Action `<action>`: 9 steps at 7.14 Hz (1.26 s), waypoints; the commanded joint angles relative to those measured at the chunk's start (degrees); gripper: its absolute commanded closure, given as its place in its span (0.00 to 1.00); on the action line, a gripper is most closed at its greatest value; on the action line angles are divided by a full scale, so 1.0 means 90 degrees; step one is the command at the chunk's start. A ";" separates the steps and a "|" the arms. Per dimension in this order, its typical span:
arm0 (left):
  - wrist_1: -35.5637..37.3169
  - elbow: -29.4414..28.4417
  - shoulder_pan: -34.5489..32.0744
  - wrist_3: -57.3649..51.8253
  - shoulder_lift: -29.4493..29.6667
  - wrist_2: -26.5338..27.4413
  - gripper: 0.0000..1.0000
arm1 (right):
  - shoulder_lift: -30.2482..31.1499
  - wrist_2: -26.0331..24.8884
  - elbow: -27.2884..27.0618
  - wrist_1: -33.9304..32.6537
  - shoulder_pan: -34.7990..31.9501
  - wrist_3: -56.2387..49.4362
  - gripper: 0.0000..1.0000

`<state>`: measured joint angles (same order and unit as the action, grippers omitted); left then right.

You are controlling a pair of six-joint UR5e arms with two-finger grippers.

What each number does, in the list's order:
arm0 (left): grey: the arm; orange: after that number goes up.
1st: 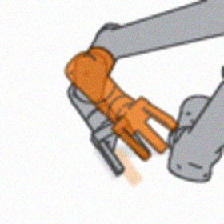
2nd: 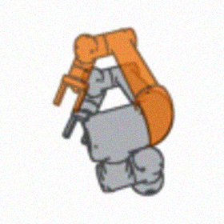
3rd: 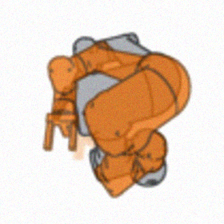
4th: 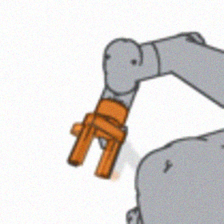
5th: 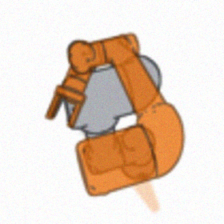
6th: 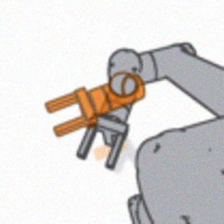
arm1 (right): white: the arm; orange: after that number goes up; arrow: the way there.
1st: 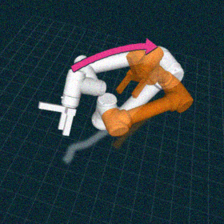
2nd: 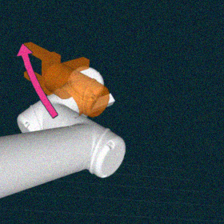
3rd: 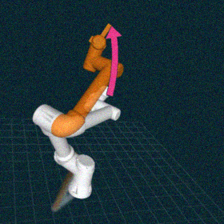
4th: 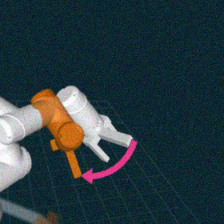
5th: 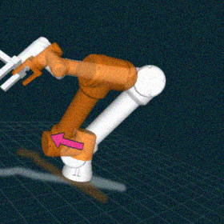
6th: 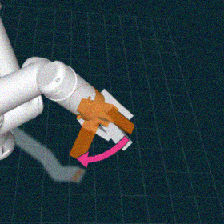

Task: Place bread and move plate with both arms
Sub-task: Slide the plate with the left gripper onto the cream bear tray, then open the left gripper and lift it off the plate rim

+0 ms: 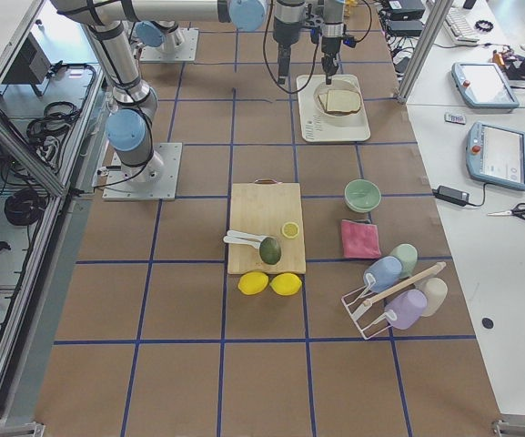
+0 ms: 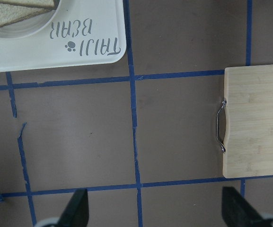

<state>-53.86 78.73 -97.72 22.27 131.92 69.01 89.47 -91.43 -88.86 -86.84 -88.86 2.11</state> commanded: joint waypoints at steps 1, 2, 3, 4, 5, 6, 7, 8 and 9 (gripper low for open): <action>-0.0002 -0.0036 -0.0001 0.0103 0.0039 -0.0012 0.50 | 0.0000 -0.0008 0.0000 0.0000 0.0000 -0.0010 0.00; -0.0040 -0.0085 0.0008 0.0258 -0.0086 0.0007 0.37 | -0.0010 0.0002 0.0000 0.0029 0.0010 -0.0068 0.00; -0.0118 -0.0095 0.0008 0.0260 -0.0262 0.0027 0.25 | -0.0010 0.0002 0.0000 0.0029 0.0010 -0.0069 0.00; -0.0689 -0.0143 0.0008 0.0221 -0.0631 0.0027 0.18 | 0.0000 0.0051 0.0010 0.0020 0.0010 -0.0088 0.00; -0.1536 -0.0250 0.0037 0.0124 -0.1176 0.0153 0.15 | 0.0000 0.0061 0.0010 0.0020 0.0010 -0.0107 0.00; -0.2250 -0.0425 0.0038 -0.0312 -0.1665 0.0860 0.13 | 0.0000 0.0061 0.0010 0.0010 0.0010 -0.0359 0.00; -0.2770 -0.0572 0.0096 -0.1138 -0.2027 0.1602 0.08 | -0.0010 0.0070 0.0010 -0.0077 0.0029 -0.0642 0.00; -0.3375 -0.0689 0.0328 -0.1649 -0.2350 0.2015 0.08 | -0.0019 0.0071 0.0010 -0.0097 0.0039 -0.0654 0.00; -0.3642 -0.0691 0.0379 -0.1799 -0.2866 0.2193 0.08 | -0.0019 0.0061 0.0010 -0.0098 0.0049 -0.0645 0.00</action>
<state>-82.34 73.06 -95.36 9.44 111.09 85.48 89.34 -90.82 -88.77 -87.57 -88.53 -3.38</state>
